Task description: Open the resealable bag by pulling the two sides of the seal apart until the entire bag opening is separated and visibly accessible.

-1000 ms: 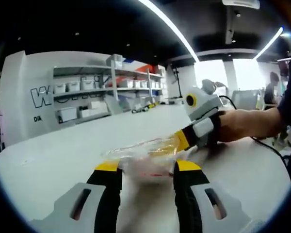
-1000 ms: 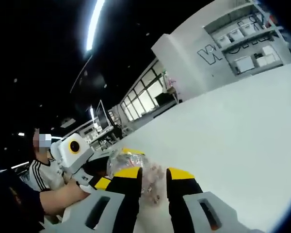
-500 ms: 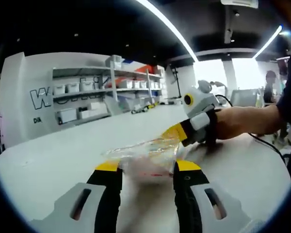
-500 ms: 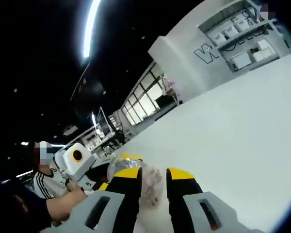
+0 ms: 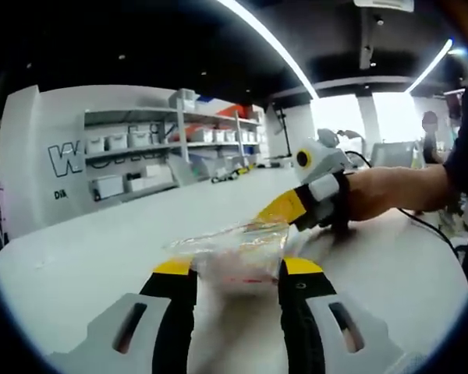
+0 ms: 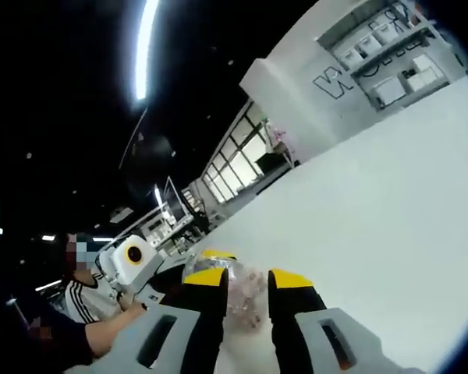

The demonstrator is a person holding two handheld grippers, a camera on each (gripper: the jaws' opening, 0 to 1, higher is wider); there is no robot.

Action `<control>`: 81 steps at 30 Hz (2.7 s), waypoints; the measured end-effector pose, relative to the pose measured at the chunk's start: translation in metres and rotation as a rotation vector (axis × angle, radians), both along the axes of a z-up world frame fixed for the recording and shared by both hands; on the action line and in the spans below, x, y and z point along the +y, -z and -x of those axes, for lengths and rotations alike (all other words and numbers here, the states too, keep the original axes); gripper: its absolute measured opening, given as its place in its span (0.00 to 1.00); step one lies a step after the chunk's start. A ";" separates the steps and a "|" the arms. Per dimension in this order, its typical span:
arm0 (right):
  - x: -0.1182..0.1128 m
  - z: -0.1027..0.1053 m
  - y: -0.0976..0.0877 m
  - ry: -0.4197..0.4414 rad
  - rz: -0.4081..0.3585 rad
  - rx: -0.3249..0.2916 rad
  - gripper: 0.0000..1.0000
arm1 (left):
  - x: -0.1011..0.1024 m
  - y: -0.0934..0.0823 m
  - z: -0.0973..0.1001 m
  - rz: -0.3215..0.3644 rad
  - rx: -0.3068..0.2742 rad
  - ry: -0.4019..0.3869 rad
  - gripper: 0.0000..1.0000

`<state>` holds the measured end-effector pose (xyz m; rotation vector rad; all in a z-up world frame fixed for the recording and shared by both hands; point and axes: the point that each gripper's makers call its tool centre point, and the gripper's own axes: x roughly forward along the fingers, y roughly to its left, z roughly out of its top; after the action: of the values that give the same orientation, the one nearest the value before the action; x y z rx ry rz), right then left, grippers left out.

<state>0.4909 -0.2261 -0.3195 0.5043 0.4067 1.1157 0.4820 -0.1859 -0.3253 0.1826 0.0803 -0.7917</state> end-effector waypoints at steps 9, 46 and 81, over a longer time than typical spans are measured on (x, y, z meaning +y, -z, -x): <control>-0.003 0.002 -0.007 -0.019 -0.050 0.033 0.17 | 0.000 0.000 0.000 -0.005 -0.005 0.001 0.41; 0.002 0.011 -0.021 -0.094 -0.038 0.035 0.18 | 0.001 0.001 -0.001 -0.014 -0.008 -0.004 0.41; 0.012 0.029 -0.026 -0.232 0.202 -0.114 0.23 | -0.002 -0.003 0.002 -0.070 -0.086 0.021 0.39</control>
<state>0.4621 -0.2140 -0.2934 0.2181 0.4811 1.3040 0.4805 -0.1880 -0.3225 0.2834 0.0249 -0.8015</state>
